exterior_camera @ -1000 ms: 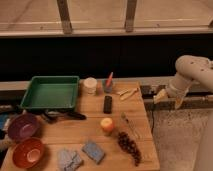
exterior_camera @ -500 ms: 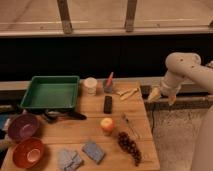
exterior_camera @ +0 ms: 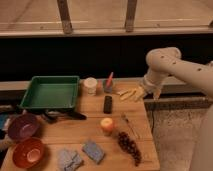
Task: Wipe purple bowl with brush
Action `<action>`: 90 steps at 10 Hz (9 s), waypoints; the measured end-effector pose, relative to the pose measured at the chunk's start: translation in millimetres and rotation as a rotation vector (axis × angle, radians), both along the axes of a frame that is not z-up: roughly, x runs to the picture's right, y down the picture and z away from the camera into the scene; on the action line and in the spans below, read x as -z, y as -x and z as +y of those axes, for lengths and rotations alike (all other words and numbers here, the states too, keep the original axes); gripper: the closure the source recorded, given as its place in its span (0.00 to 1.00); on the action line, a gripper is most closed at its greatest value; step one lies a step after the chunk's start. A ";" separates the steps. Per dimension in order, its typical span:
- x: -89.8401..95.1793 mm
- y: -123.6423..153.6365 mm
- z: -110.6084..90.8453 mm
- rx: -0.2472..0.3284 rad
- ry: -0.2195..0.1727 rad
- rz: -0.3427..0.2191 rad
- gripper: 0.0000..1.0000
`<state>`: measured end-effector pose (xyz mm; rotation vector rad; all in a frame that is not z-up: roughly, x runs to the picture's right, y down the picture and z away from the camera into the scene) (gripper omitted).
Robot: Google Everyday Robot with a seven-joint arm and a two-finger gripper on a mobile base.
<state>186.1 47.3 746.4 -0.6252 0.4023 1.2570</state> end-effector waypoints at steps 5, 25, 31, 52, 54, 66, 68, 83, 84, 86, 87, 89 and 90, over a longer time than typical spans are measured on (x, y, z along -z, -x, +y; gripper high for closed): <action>16.1 130.6 -17.4 0.257 -0.082 -0.300 0.34; 3.5 310.8 9.4 0.701 -0.071 -0.801 0.34; -23.1 330.3 51.2 0.703 0.056 -0.842 0.34; -89.4 357.0 98.5 0.622 0.212 -0.925 0.34; -91.4 356.7 96.4 0.622 0.207 -0.914 0.34; -115.5 346.9 76.1 0.647 0.046 -0.690 0.34; -118.3 349.8 81.2 0.647 0.045 -0.680 0.34; -134.4 360.5 101.7 0.659 0.210 -0.728 0.97; -127.1 359.2 99.0 0.664 0.210 -0.721 1.00; -103.4 350.3 85.2 0.664 0.181 -0.708 1.00; -82.7 345.1 72.9 0.664 0.152 -0.704 1.00; -49.8 334.7 55.9 0.665 0.110 -0.694 1.00; -28.9 323.7 46.3 0.664 0.082 -0.682 1.00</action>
